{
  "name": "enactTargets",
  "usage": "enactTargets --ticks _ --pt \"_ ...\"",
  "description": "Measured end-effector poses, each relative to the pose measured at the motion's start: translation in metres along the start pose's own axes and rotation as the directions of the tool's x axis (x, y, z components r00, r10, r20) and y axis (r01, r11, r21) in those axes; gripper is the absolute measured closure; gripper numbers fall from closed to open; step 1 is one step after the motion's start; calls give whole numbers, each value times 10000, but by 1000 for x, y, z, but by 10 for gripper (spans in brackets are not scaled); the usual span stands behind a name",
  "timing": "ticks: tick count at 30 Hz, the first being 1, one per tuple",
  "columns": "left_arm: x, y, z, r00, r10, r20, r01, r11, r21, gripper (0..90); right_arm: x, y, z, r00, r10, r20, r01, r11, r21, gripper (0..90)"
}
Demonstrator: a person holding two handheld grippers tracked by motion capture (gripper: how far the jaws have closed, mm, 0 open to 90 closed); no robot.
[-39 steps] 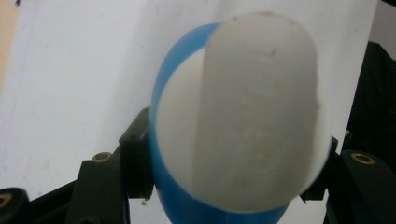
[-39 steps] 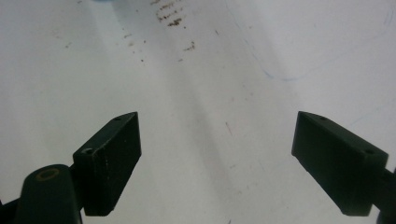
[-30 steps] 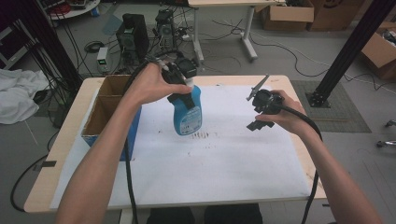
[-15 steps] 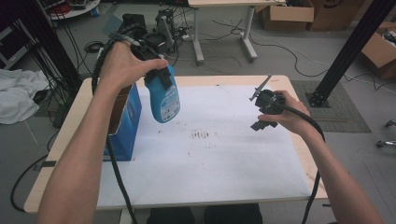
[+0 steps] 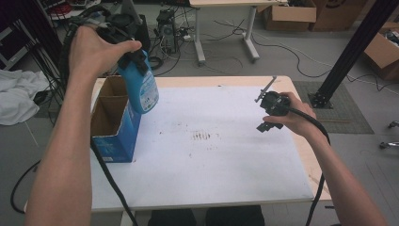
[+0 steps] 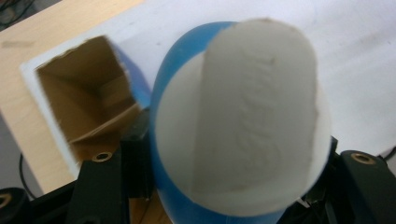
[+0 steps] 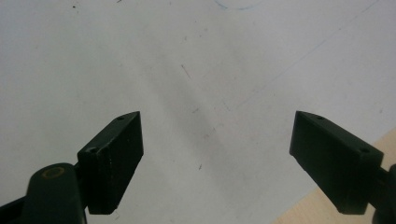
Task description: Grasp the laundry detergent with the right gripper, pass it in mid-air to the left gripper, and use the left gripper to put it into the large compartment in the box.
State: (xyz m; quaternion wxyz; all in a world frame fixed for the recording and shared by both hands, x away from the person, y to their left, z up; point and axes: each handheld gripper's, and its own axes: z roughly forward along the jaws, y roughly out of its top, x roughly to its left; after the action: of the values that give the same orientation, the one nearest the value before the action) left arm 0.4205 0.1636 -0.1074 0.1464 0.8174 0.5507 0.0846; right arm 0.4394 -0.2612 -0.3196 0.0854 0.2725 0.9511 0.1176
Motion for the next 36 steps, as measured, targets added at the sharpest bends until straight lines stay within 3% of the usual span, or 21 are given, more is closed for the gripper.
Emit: enactTargets --ticks 4,9,15,20,27,31,36 --pt "10 -4 -7 9983 -463 -349 463 9989 -14 383 0 0 -1 10000 2 51 -2 10000 16 173" --pt "22 -11 -11 9916 -1118 -645 1115 9937 -81 383 -1 -1 0 10000 39 48 -39 10000 -12 174" --pt "35 -20 -11 9774 -1874 -983 1860 9823 -230 383 -2 -1 1 9999 47 96 -47 10000 53 174" --pt "45 -28 -8 9664 -2232 -1278 2238 9746 -101 383 -2 -1 3 10000 55 73 -56 9999 103 174" --pt "56 -42 5 9462 -2785 -1650 2816 9595 -50 383 -2 0 4 10000 -19 60 19 9999 105 175" --pt "62 -50 17 9415 -2965 -1600 3017 9534 88 382 -1 1 5 10000 -43 40 43 9999 107 175" --pt "68 -58 34 9398 -3030 -1581 3091 9509 151 383 0 2 7 10000 -29 15 29 9999 142 175"
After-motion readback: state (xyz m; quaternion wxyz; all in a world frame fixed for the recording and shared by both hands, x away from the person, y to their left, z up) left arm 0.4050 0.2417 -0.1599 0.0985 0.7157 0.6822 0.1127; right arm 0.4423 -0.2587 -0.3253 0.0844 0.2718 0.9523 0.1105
